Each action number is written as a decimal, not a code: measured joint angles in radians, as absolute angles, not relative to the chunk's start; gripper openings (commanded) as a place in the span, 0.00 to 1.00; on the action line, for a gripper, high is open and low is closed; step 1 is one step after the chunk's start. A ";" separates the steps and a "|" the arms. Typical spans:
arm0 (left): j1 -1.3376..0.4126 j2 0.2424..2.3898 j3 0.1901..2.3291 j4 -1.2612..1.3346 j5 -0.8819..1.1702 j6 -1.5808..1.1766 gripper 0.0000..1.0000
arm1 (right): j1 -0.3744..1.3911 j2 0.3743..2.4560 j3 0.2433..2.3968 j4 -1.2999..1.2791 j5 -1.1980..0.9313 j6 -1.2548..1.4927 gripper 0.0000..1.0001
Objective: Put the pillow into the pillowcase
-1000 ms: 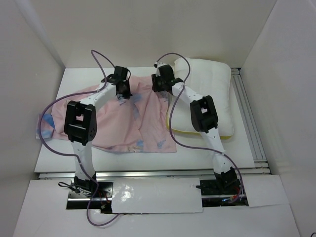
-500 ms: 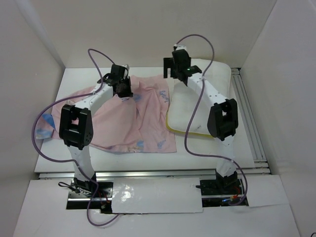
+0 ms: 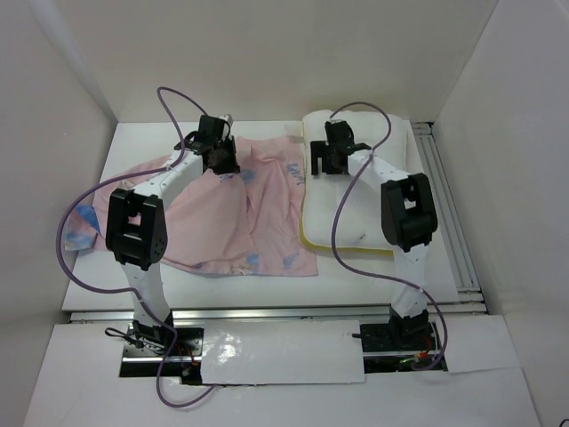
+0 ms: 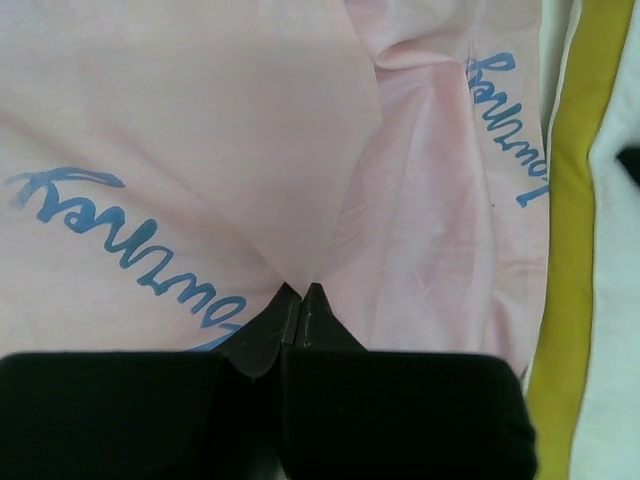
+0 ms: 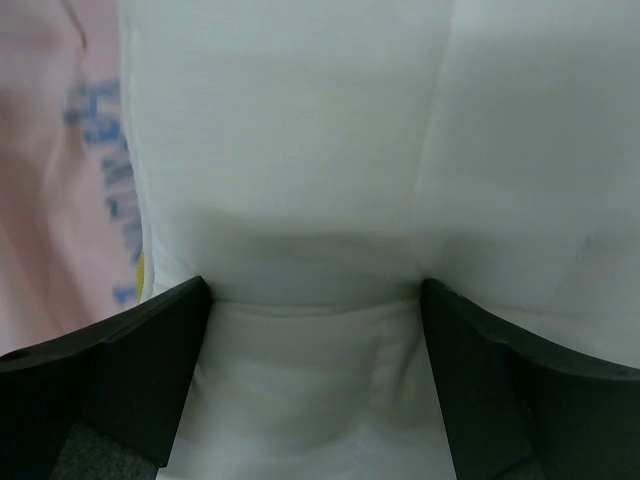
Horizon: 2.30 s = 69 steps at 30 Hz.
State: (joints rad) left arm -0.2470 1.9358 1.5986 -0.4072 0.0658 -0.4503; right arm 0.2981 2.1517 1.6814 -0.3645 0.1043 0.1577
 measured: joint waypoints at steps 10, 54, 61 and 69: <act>-0.247 1.936 1.599 -0.396 0.062 -0.450 0.00 | 0.182 1.653 1.137 -0.522 0.175 0.272 1.00; -0.245 1.959 1.693 -0.480 0.120 -0.421 0.00 | 0.510 1.802 1.554 -0.444 -0.041 -0.077 0.00; -0.245 1.856 1.639 -0.487 0.114 -0.423 0.00 | 0.582 1.812 1.514 -0.403 -0.068 -0.100 0.00; -0.245 1.758 1.600 -0.505 0.097 -0.424 0.00 | 0.633 1.866 1.520 -0.359 -0.074 -0.103 0.00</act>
